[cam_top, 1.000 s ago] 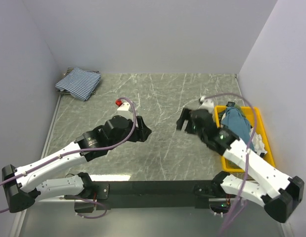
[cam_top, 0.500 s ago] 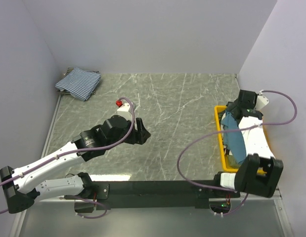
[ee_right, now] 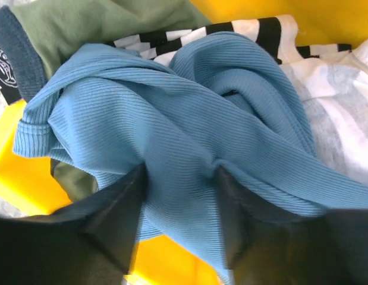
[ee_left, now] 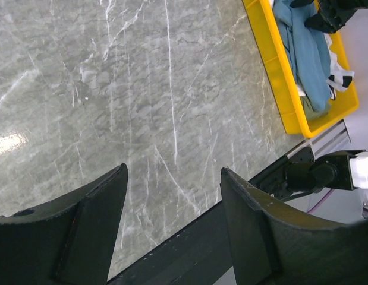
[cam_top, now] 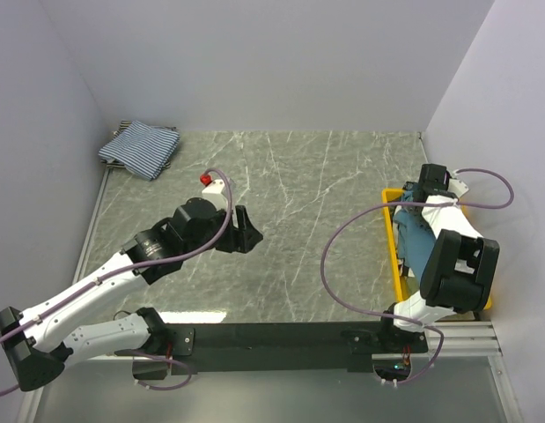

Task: Fold and stack the tank tops
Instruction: Grab the tank top from the pile

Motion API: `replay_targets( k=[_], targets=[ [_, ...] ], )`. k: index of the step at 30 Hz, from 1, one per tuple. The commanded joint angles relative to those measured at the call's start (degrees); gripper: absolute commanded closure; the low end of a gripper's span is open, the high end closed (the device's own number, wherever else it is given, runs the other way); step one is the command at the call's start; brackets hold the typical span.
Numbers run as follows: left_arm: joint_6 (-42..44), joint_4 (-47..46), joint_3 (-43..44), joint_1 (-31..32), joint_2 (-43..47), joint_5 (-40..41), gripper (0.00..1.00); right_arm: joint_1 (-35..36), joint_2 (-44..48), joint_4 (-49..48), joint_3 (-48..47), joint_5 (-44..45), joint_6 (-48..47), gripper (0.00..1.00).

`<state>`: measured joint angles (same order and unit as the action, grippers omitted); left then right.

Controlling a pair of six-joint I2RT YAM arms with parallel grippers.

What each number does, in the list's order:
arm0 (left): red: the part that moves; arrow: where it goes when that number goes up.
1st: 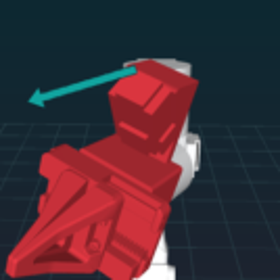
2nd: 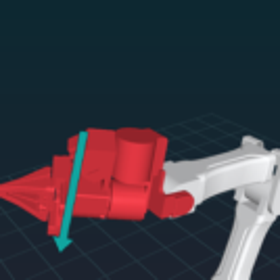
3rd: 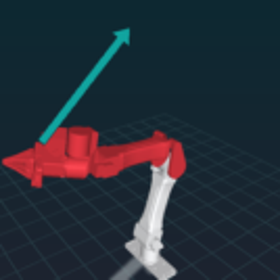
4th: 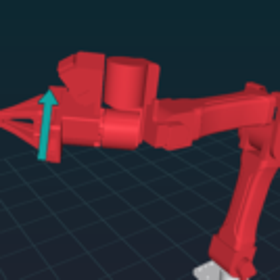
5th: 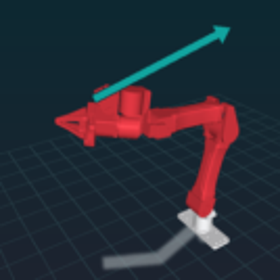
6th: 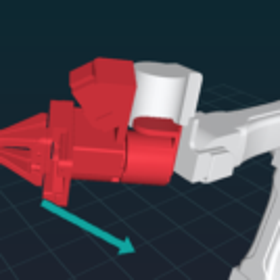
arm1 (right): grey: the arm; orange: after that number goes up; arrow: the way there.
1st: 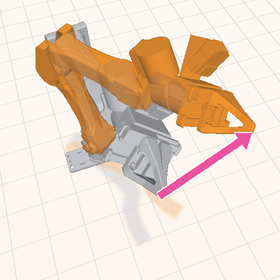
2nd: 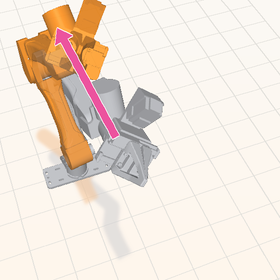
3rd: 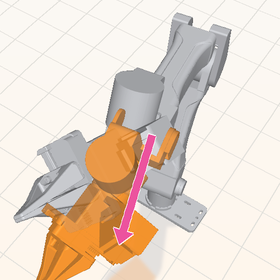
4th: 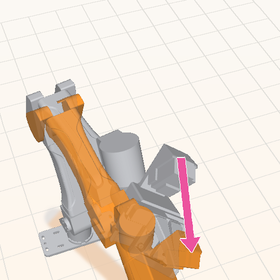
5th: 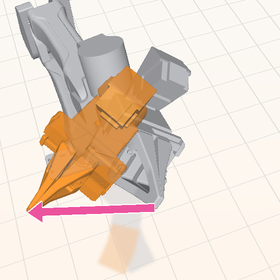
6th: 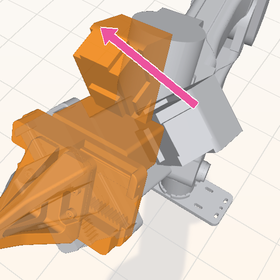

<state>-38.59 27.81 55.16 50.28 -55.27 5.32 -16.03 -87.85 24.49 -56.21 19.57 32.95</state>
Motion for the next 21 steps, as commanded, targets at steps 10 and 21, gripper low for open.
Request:
replay_targets(
  k=[10, 21],
  targets=[
    [3.17, -3.47, -1.98, -4.66, 0.07, -7.08, 0.31, -0.4, 12.43, 5.47, -5.31, 3.28, -0.25, 1.0],
    [3.7, -4.43, -1.54, -8.7, 0.51, -8.49, 0.31, 4.32, 25.63, 11.8, -20.93, -5.77, -3.24, 1.0]
  ],
)
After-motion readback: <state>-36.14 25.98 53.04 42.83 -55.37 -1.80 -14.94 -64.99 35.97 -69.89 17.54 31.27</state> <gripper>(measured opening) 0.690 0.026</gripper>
